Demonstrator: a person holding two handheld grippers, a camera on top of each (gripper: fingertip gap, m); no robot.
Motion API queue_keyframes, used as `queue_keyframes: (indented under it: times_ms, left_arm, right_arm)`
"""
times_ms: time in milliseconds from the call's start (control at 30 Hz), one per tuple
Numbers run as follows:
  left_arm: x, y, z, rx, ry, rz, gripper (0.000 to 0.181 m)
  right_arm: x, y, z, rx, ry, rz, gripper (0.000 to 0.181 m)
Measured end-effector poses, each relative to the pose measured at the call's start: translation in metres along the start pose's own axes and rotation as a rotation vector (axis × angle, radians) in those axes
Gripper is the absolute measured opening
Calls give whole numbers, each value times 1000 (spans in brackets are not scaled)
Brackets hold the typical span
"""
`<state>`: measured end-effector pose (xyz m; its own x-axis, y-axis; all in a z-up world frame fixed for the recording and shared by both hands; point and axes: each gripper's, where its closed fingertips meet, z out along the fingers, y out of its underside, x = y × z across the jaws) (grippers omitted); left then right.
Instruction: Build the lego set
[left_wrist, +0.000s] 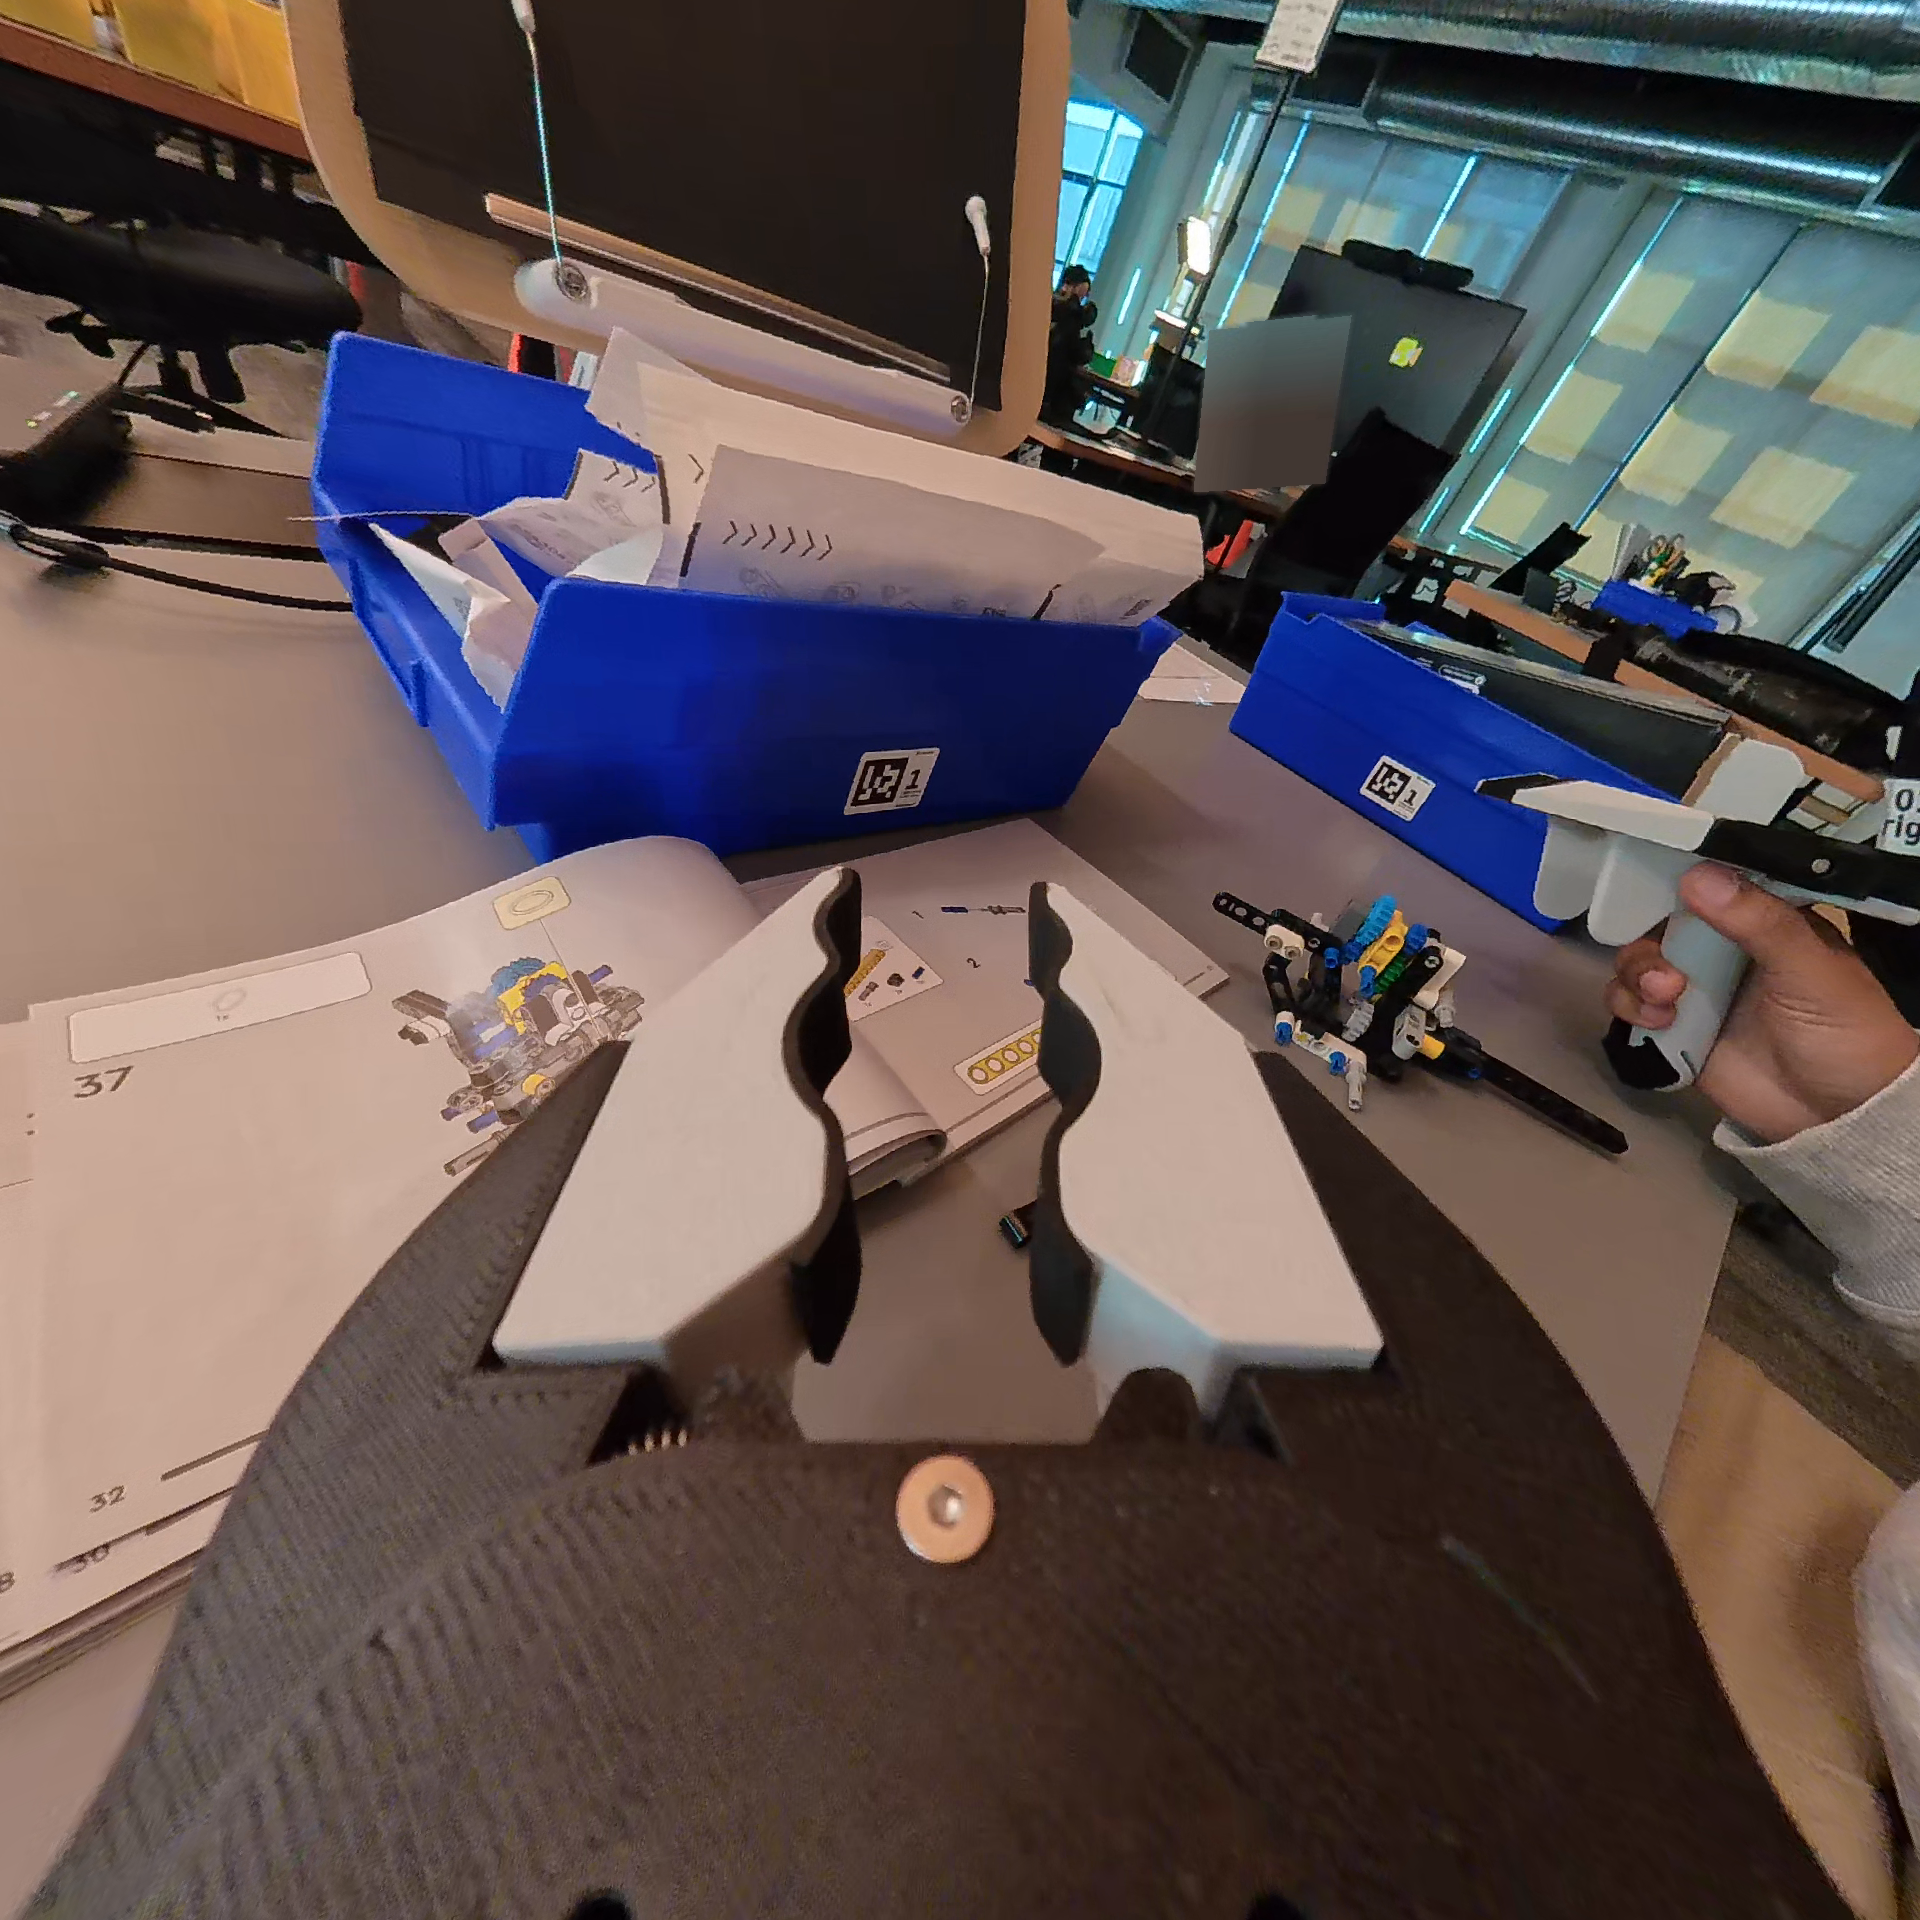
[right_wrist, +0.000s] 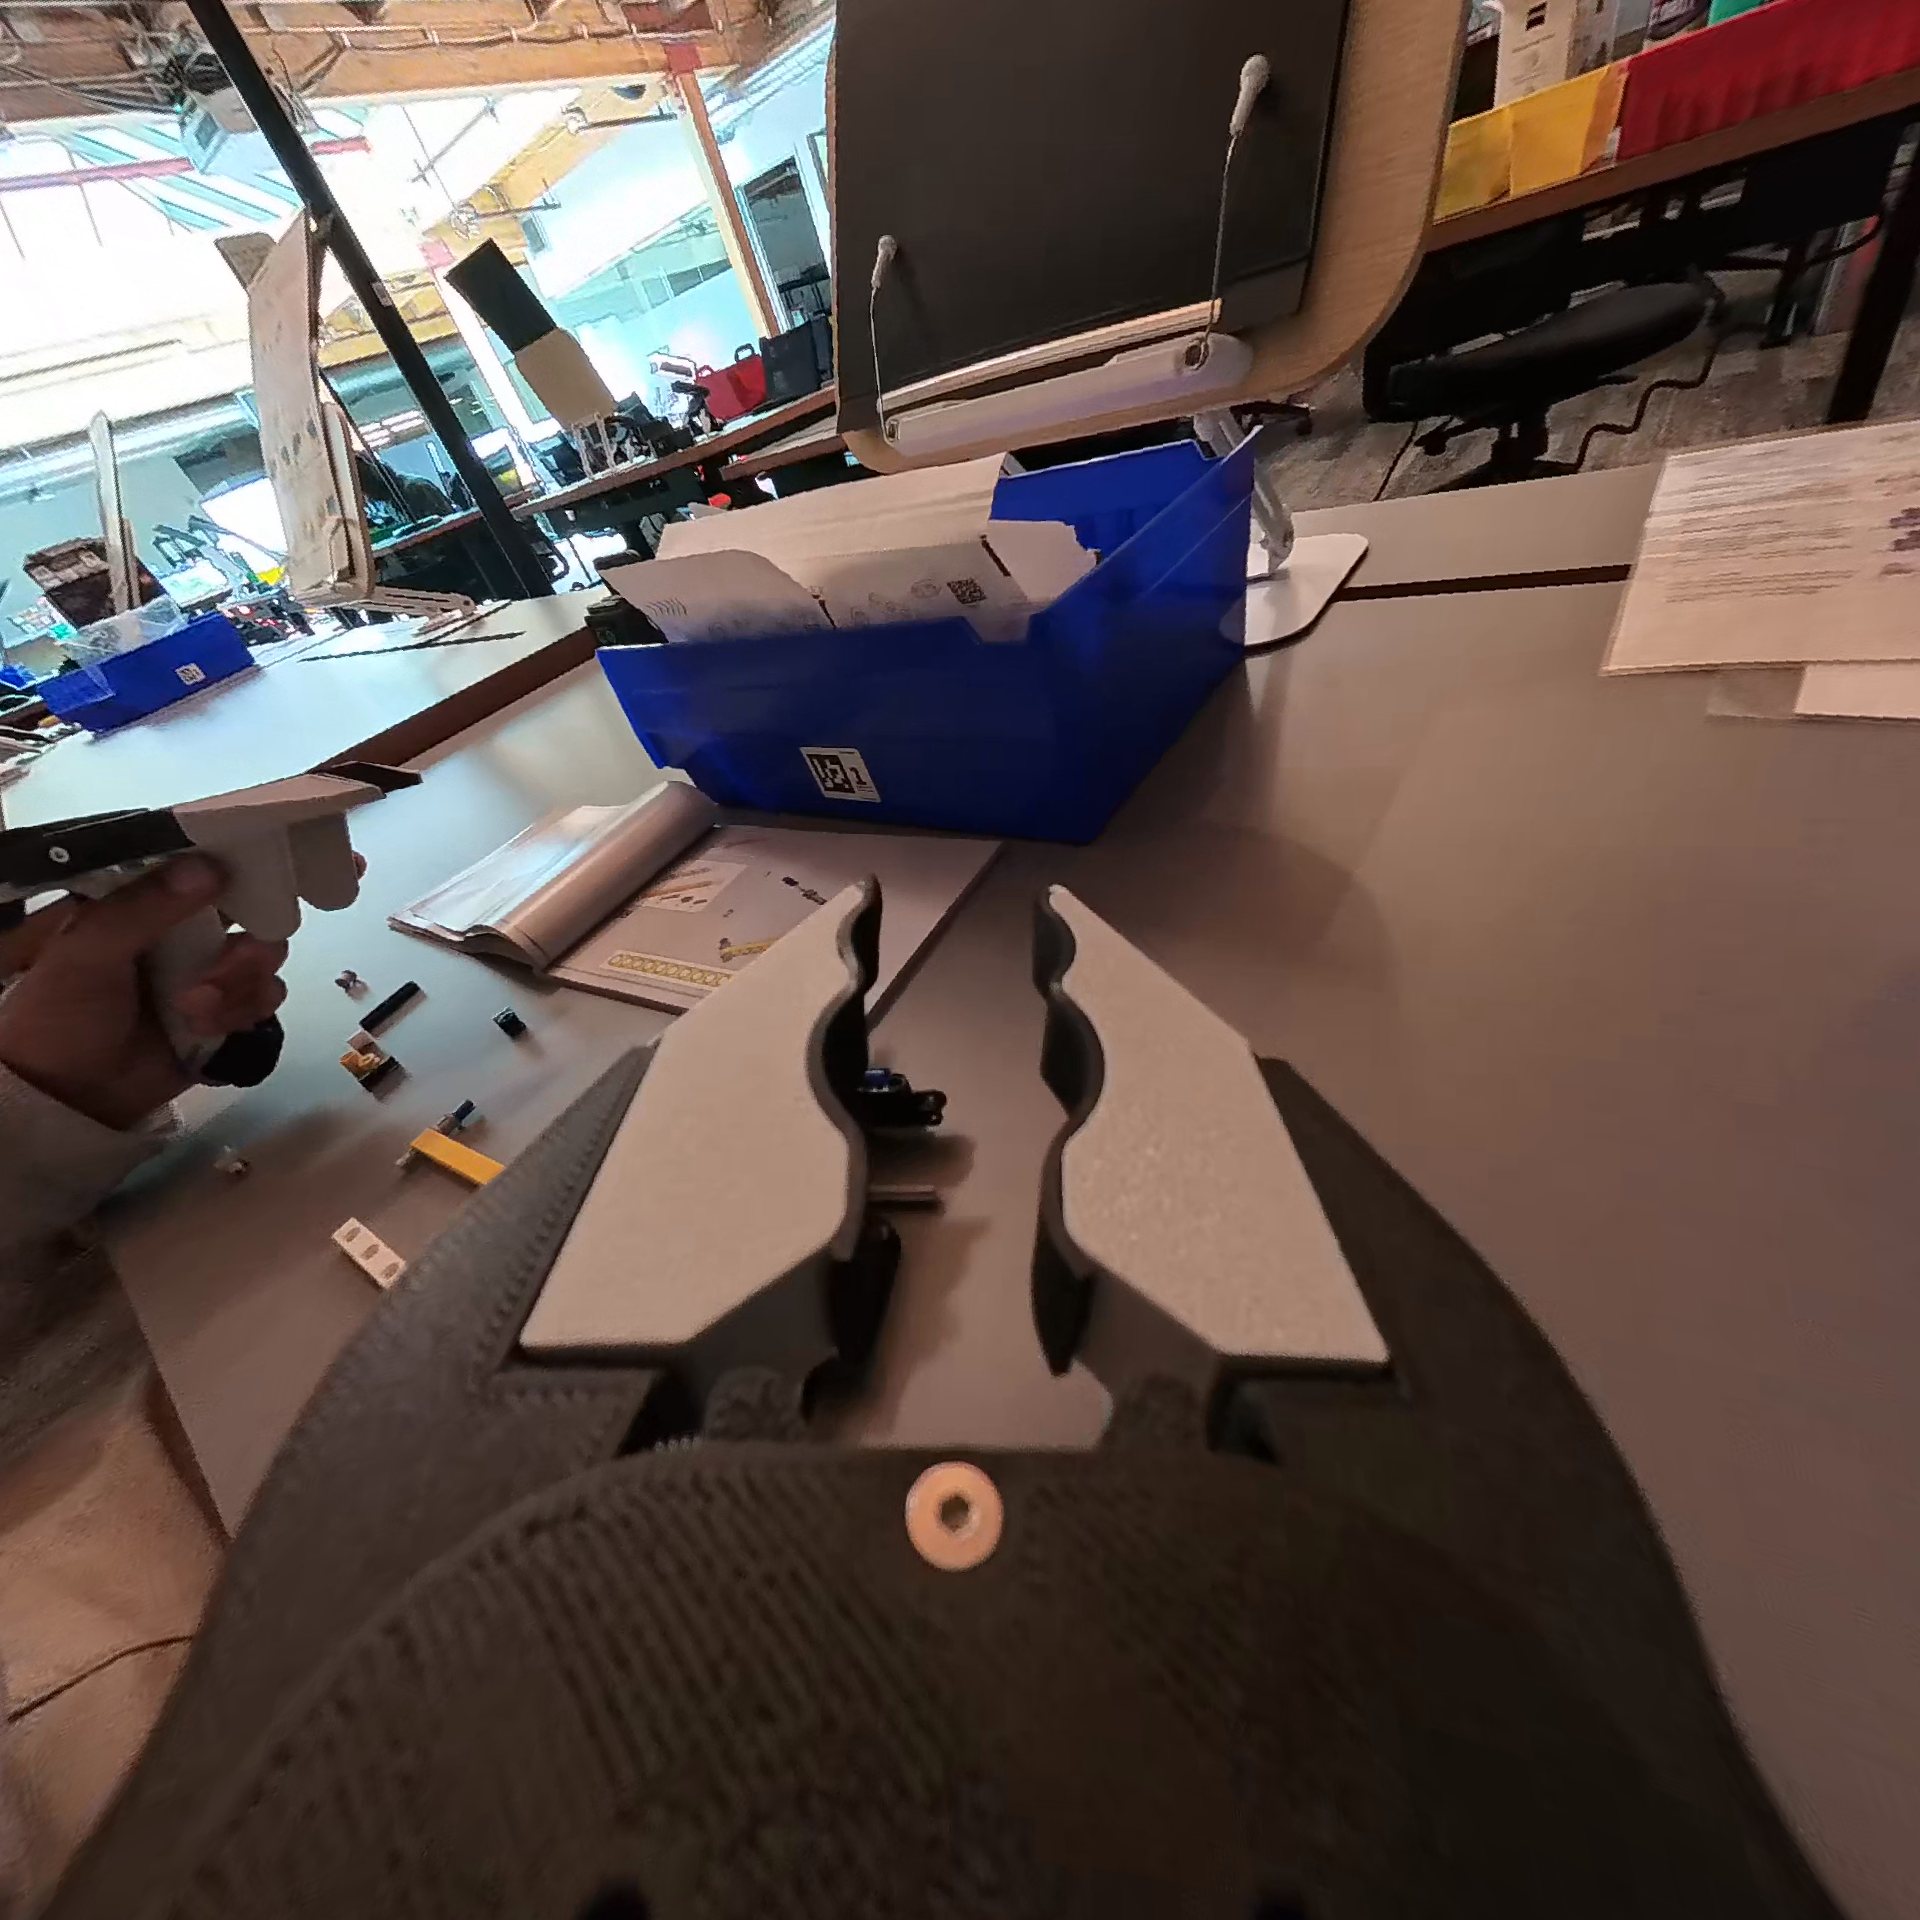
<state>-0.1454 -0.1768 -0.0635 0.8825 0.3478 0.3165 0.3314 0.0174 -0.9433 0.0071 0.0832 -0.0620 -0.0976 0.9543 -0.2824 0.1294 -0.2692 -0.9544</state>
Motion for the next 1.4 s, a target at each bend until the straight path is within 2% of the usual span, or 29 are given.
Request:
queue_keyframes:
  times_ms: [1400]
  left_arm:
    - [-2,1,0,-7,8,-43,30]
  right_arm:
    - [-6,3,3,-15,-20,-4,27]
